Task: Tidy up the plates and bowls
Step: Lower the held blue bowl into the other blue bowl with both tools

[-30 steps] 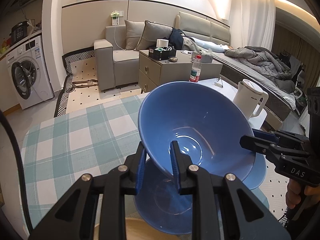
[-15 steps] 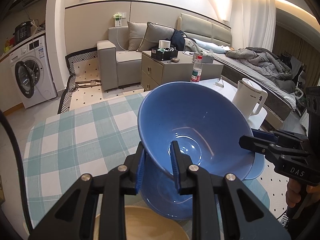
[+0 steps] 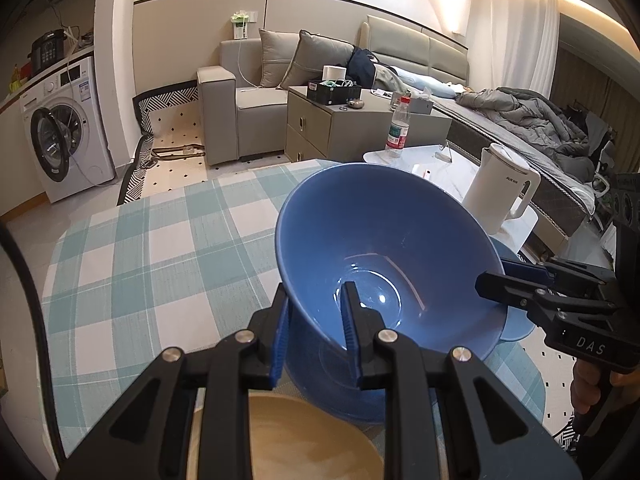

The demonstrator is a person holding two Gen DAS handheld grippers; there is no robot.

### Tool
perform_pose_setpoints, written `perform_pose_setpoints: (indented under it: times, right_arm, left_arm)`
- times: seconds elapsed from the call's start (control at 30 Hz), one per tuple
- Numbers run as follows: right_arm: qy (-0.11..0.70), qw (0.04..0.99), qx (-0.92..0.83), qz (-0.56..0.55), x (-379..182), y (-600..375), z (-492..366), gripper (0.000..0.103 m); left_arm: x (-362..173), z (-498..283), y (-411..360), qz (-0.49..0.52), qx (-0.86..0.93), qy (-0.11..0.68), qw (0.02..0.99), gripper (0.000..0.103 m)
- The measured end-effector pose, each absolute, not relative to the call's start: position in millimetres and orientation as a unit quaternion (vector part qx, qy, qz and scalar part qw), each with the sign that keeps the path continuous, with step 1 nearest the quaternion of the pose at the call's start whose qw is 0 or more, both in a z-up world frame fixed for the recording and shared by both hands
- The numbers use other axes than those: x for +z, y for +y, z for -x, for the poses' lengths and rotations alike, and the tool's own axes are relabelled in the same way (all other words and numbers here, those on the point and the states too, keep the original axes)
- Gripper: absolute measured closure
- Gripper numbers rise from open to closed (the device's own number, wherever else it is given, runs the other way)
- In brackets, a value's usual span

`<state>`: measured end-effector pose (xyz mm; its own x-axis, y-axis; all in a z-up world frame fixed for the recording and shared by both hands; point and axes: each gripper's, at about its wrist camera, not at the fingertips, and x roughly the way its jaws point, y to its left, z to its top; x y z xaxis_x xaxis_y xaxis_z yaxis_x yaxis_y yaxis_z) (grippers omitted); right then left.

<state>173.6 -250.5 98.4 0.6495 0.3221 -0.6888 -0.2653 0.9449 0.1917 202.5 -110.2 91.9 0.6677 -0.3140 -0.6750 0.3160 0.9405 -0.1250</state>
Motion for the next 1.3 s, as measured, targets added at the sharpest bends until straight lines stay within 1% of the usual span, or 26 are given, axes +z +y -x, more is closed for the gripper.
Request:
perform_pose_setpoints:
  times: [0.37, 1.3]
  right_arm:
    - [0.402, 0.901, 0.161, -0.043, 80.7, -249.8, -168.2, 0.072]
    - [0.416, 0.894, 0.164, -0.027, 62.7, -243.6, -168.7, 0.072]
  left_arm:
    - [76.7, -200.3, -108.8, -0.002, -0.178, 0.377, 0.909, 0.081]
    - [51.9, -198.8, -111.2, -0.035, -0.168, 0.399, 0.901, 0.08]
